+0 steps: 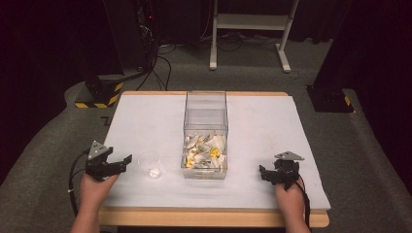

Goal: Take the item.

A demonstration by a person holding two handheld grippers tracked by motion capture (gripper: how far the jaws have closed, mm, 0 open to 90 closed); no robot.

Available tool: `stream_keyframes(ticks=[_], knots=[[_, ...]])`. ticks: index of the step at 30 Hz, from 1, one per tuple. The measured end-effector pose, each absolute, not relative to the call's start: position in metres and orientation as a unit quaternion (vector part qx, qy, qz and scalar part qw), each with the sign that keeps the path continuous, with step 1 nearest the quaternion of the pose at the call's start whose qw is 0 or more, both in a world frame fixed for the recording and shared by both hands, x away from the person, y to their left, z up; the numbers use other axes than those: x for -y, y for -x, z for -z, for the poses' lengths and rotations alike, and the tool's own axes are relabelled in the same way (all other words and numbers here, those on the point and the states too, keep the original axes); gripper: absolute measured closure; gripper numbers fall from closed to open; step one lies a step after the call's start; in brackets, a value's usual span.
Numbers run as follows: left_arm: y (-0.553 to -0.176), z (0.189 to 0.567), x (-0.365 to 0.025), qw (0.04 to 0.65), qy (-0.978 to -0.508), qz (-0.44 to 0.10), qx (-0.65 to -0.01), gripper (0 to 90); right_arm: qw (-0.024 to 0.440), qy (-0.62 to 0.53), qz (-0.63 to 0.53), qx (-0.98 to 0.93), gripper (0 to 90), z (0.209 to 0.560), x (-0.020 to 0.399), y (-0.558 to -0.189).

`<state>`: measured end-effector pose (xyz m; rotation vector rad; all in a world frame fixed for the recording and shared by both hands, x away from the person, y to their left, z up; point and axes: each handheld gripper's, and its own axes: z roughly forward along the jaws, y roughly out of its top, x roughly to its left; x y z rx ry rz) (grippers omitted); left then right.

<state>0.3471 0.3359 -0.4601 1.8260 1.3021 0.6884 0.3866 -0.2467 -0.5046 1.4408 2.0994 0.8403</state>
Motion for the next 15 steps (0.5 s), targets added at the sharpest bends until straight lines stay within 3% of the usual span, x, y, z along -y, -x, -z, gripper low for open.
stream_keyframes(ticks=[15], knots=[[-0.345,0.446,-0.33,0.412,-0.712,-0.279,-0.496,14.2,0.229,-0.523,-0.306,-0.762,10.5,0.505,0.247,-0.387]])
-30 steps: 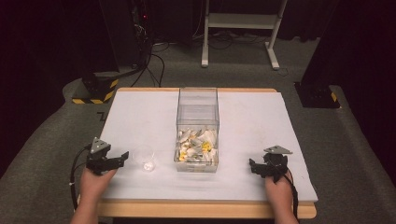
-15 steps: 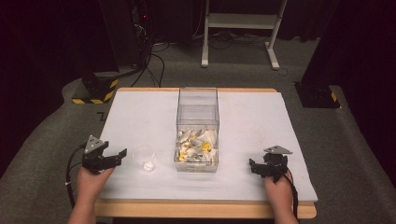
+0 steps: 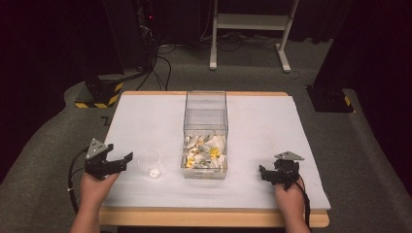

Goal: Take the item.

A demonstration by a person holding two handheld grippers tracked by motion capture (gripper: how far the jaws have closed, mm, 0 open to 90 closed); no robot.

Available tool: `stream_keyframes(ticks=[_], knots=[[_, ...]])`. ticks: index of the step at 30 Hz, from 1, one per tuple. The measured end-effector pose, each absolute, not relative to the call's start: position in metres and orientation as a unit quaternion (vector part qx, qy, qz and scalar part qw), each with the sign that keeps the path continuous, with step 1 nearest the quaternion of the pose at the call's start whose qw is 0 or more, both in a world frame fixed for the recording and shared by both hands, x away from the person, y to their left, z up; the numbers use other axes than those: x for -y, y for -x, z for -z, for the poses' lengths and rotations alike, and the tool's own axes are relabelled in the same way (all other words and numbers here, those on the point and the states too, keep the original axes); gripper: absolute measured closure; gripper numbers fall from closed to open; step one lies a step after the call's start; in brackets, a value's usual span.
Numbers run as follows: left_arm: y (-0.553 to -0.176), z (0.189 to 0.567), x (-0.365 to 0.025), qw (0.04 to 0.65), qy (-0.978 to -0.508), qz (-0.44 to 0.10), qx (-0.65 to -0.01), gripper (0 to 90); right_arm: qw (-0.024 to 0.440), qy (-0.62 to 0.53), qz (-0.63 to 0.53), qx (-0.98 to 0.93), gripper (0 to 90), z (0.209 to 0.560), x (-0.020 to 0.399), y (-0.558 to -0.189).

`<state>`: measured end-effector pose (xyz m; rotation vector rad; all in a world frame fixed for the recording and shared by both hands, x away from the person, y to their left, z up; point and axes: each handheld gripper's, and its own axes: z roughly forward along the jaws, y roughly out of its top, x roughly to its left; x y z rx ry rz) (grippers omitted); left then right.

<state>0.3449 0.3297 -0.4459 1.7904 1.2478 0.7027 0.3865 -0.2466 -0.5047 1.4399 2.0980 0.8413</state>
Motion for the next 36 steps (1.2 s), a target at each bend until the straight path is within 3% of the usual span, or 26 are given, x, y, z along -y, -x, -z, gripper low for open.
stream_keyframes(ticks=[36], knots=[[-0.354,0.413,-0.282,0.449,-0.724,-0.268,-0.449,13.5,0.229,-0.523,-0.305,-0.762,10.6,0.505,0.247,-0.387]])
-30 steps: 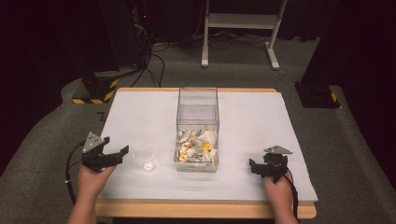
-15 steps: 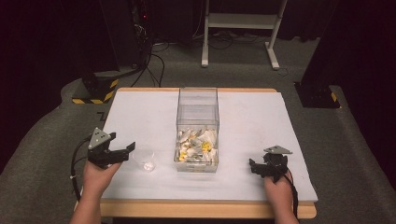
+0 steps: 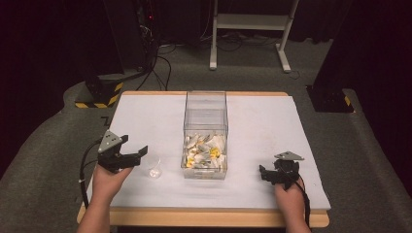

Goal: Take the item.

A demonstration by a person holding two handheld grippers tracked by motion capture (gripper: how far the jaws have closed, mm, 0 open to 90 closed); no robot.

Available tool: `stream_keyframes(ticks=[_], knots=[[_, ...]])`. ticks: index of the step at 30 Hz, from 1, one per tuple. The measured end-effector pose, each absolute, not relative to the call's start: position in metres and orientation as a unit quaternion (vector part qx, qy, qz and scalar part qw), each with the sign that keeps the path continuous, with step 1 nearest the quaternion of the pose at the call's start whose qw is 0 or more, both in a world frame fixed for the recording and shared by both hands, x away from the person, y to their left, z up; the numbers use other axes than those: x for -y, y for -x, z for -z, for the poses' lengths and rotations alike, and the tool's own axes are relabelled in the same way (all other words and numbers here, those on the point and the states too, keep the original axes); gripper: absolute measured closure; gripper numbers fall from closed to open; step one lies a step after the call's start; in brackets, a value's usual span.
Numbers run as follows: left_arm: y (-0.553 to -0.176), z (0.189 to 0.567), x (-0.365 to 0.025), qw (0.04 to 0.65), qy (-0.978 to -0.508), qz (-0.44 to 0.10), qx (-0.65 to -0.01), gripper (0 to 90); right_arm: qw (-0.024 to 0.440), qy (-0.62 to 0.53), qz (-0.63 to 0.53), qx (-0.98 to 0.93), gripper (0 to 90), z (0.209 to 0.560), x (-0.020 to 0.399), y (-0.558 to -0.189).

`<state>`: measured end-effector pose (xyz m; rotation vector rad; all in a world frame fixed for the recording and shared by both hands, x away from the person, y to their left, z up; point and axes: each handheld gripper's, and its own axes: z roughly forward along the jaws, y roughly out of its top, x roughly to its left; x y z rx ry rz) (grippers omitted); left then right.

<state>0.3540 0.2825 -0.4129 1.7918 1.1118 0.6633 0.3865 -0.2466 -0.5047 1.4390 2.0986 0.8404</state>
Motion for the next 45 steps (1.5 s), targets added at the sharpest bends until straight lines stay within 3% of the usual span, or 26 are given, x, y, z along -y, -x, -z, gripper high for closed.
stream_keyframes(ticks=[45], knots=[[-0.361,0.413,-0.224,0.461,-0.756,-0.233,-0.403,14.6,0.229,-0.523,-0.306,-0.762,10.6,0.505,0.247,-0.387]])
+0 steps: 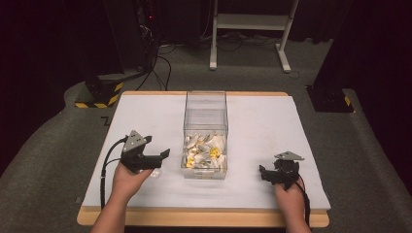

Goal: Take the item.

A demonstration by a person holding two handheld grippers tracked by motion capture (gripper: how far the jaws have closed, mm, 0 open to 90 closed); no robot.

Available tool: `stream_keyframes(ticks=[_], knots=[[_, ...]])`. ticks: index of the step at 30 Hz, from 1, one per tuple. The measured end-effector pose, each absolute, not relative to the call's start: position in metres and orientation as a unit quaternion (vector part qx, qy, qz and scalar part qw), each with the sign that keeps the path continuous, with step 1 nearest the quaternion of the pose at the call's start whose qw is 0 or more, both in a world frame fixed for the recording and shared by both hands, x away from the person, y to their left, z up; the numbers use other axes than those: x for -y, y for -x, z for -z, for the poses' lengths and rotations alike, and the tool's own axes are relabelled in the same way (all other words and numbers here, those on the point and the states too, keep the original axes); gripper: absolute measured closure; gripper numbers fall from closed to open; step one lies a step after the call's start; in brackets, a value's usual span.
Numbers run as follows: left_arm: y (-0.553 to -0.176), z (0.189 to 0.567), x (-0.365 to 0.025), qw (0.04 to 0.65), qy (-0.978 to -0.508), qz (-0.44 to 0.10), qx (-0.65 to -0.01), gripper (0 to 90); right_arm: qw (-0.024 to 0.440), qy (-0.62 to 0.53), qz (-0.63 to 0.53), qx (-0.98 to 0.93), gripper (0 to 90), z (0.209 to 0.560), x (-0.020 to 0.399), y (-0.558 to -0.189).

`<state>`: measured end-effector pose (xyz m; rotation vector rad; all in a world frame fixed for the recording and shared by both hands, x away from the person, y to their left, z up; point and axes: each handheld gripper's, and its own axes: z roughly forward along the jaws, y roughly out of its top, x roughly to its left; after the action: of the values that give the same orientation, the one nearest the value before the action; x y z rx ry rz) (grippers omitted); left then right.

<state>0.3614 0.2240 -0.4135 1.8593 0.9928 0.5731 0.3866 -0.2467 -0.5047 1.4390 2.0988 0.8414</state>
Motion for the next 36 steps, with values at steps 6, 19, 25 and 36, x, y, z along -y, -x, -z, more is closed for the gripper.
stream_keyframes(ticks=[6,19,25,36], knots=[[-0.362,0.412,-0.213,0.464,-0.76,-0.226,-0.394,14.7,0.229,-0.523,-0.306,-0.762,10.7,0.505,0.247,-0.387],[-0.365,0.409,-0.189,0.471,-0.772,-0.213,-0.371,14.9,0.229,-0.523,-0.306,-0.762,10.7,0.505,0.247,-0.387],[-0.367,0.412,-0.181,0.472,-0.776,-0.202,-0.366,15.1,0.229,-0.522,-0.306,-0.762,10.7,0.505,0.247,-0.387],[-0.368,0.414,-0.163,0.473,-0.787,-0.185,-0.35,15.6,0.228,-0.523,-0.306,-0.762,10.7,0.505,0.247,-0.387]])
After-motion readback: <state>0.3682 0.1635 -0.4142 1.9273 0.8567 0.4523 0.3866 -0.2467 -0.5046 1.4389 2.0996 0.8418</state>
